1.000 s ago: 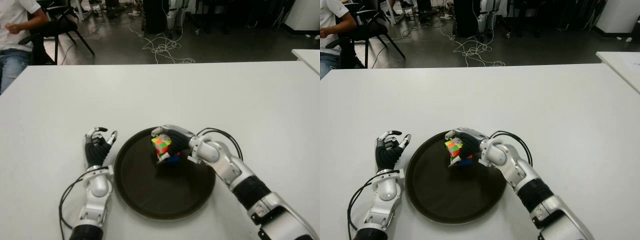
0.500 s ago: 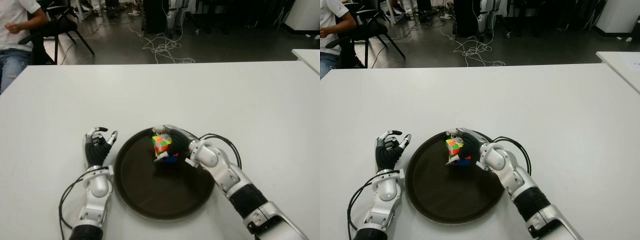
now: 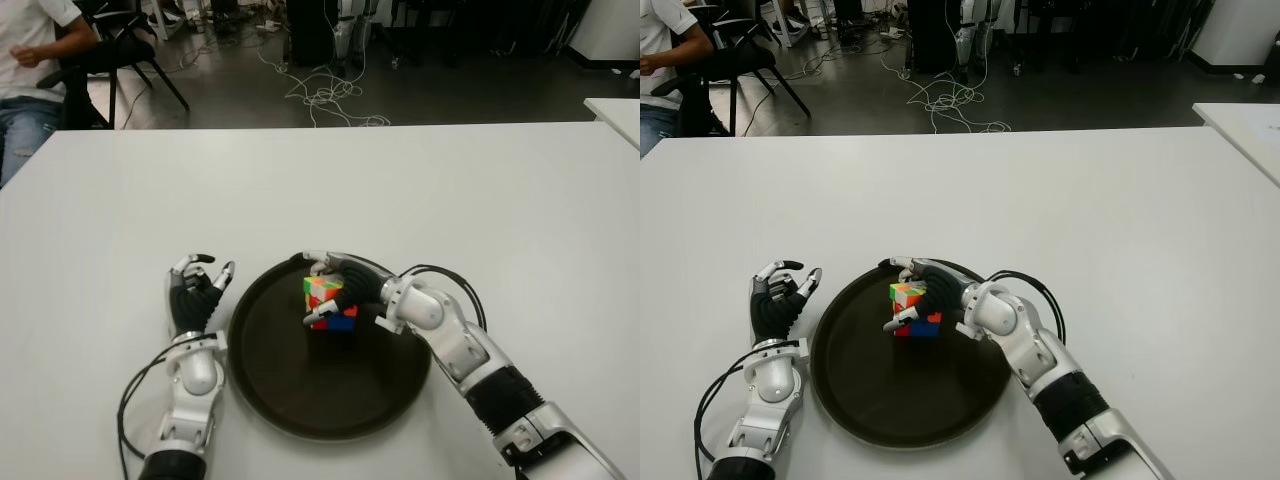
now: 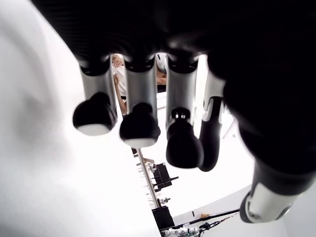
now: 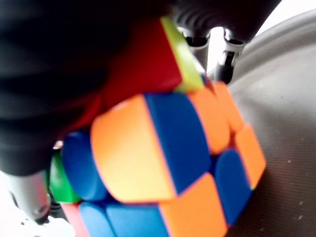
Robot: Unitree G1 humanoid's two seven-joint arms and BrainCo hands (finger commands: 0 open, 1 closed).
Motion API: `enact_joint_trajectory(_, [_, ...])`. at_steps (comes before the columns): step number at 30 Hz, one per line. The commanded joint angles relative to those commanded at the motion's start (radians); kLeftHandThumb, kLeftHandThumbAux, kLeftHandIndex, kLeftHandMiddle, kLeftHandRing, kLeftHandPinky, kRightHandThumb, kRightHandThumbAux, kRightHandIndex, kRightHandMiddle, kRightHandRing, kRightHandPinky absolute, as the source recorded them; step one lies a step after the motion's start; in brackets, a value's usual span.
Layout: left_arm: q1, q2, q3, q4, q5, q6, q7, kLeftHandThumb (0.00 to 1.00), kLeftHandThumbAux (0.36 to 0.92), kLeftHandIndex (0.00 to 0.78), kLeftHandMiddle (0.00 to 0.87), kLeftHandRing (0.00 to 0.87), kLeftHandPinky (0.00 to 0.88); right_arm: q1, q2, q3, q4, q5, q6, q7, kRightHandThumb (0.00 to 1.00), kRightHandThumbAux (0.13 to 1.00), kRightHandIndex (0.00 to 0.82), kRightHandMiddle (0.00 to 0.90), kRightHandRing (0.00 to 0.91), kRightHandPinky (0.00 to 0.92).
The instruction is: Pick up the Rubik's Cube and put it in the plate
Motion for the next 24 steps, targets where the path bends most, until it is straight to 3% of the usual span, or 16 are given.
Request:
enact_joint_trajectory(9, [-0.006,0.004,-0.001,0.013,-0.002,-0.003,-0.002,0.720,0.696,0.445,0.822,0.843,0.843,-0.013,-0.008,0.003,0.054,-0.024,-0.081,-0.038,0.000,0.558,0.000,0.023,0.010,0.000])
enact_joint_trajectory(24, [-0.002,0.007,-0.006,0.009,-0.002,-0.015,-0.008,0.718,0.698,0.445,0.813,0.835,0.837,-0.027,-0.017,0.009,0.046,-0.029,-0.040,0.003,0.000,0.561,0.000,0.036,0.023,0.001])
